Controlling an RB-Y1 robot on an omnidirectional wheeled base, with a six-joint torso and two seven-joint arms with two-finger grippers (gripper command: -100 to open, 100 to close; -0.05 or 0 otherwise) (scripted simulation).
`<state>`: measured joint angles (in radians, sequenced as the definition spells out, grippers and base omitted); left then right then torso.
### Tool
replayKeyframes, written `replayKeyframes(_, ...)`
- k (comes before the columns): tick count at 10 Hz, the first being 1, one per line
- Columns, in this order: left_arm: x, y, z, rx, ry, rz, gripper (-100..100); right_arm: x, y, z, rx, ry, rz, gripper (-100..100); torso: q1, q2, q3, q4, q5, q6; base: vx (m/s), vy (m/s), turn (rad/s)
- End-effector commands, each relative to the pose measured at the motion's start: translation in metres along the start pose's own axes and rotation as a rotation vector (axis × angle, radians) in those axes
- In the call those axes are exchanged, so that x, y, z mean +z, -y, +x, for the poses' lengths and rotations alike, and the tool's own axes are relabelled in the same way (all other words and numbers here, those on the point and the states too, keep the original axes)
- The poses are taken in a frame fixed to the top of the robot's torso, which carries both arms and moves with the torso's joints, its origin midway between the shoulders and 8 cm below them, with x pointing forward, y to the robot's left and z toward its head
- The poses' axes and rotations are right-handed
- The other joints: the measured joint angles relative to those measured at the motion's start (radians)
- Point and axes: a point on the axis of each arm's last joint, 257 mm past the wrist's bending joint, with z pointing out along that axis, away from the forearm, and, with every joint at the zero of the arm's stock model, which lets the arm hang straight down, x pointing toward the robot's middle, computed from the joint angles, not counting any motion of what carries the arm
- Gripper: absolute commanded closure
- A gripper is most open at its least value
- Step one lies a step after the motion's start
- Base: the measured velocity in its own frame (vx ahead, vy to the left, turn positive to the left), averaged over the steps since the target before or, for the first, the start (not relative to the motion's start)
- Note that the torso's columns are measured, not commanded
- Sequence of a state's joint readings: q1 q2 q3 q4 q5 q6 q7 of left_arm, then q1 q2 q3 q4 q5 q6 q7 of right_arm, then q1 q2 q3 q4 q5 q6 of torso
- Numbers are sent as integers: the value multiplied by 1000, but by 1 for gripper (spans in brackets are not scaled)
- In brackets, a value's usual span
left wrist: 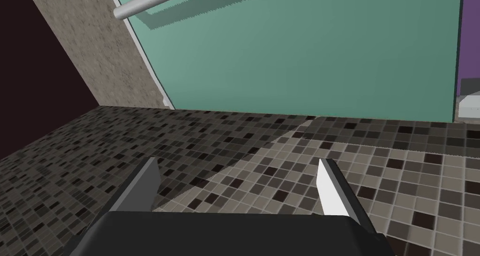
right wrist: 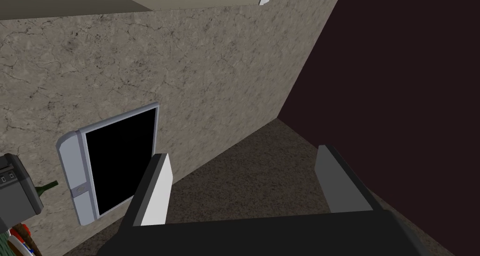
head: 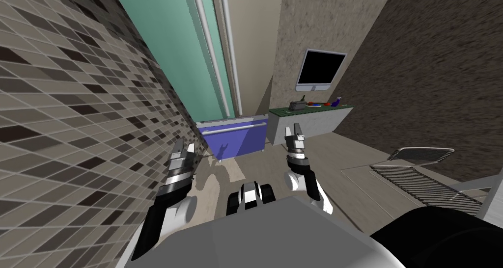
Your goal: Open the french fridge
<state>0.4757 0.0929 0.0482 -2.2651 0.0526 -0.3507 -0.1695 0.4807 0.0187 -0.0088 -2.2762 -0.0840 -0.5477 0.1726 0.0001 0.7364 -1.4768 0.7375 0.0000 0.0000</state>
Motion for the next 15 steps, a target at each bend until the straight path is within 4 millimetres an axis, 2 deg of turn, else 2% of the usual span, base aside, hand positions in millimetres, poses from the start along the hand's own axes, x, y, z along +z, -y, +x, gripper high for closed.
replayKeyframes(1, 1, -8, -1, 46, -34, -41, -100, 0, 0, 0, 0, 0, 0, 0, 0, 0, 0, 0, 0, 0, 122, -36, -16)
replayKeyframes(15, -4, -43, -31, 243, -83, -275, -100, 0, 0, 0, 0, 0, 0, 0, -1, 2, 1, 1, 0, 0, 124, -51, -20)
